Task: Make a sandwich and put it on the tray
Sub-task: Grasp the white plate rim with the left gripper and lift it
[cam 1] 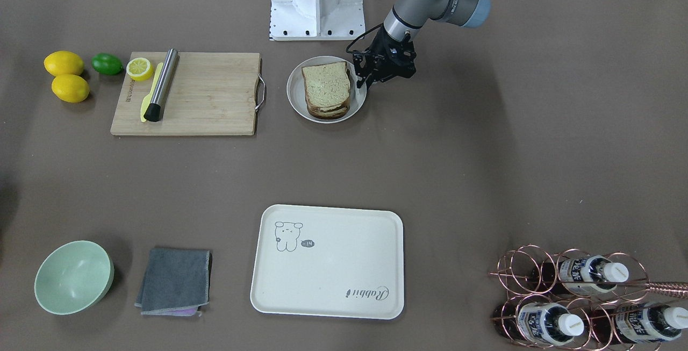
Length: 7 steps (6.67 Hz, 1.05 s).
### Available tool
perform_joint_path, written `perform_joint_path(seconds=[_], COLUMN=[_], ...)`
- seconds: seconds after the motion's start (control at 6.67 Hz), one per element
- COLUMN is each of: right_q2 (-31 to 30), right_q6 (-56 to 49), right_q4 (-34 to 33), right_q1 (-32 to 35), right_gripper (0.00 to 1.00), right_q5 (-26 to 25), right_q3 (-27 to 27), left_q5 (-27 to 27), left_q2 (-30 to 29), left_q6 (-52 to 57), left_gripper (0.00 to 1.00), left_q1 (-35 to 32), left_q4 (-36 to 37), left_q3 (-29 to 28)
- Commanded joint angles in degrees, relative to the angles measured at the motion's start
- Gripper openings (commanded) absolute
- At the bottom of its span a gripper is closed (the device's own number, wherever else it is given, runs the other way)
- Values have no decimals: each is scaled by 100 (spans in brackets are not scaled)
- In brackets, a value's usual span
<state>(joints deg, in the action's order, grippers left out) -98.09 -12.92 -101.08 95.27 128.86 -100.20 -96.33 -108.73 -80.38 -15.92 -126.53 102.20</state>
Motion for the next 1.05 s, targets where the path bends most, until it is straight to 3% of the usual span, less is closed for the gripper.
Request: perform_joint_path(seconds=[0.0,0.3,0.9], right_q2=[1,1,-26], right_q6=[9,0,-9], right_q4=[0,0,0], right_q1=[0,0,17], right_gripper=[100,100,100], right_q5=[-1,-10,-10], right_q3=[0,26,79], left_q5=[-18,-97,-1421], left_q2=[1,-8,-315], left_q6=[14,14,14], left_gripper=[0,0,0], left_q1=[-34,-121,-1270], left_q4=[6,-12,50], left_q3=[-7,37,11])
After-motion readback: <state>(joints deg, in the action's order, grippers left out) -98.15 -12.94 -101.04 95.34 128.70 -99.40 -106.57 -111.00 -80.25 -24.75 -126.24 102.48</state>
